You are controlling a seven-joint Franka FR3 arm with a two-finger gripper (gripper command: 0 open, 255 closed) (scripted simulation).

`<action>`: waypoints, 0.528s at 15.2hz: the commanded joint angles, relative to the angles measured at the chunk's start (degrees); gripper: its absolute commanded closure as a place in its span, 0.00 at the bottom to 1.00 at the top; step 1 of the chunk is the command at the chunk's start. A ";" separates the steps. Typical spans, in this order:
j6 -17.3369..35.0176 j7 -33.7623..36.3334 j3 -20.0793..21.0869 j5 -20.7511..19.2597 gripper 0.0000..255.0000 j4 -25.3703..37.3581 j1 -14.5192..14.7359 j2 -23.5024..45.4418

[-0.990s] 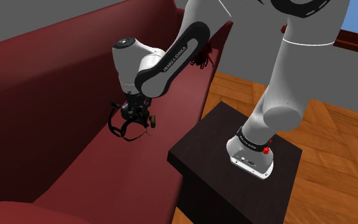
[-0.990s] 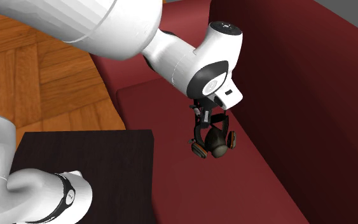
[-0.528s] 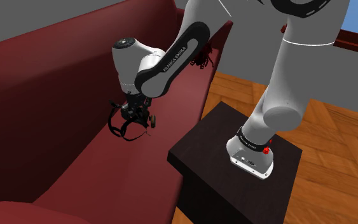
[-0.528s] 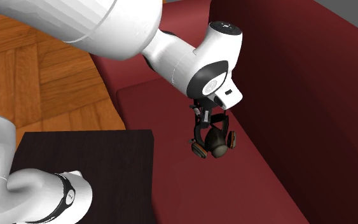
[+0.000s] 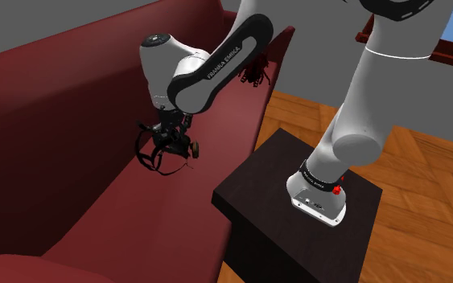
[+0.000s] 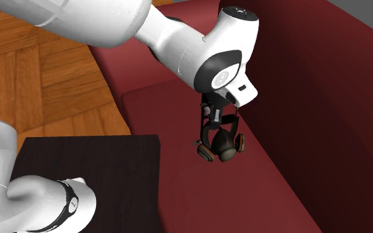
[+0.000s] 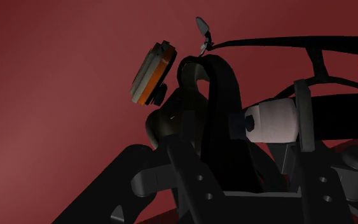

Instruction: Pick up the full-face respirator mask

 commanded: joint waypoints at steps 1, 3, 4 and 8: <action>-1.21 -0.56 0.33 0.88 1.00 -0.03 -0.12 -1.45; -2.58 -1.19 0.54 1.67 1.00 0.25 -0.26 -2.66; -3.27 -1.49 0.63 2.06 1.00 0.40 -0.32 -3.26; -6.06 -2.64 0.92 3.48 1.00 1.18 -0.50 -5.52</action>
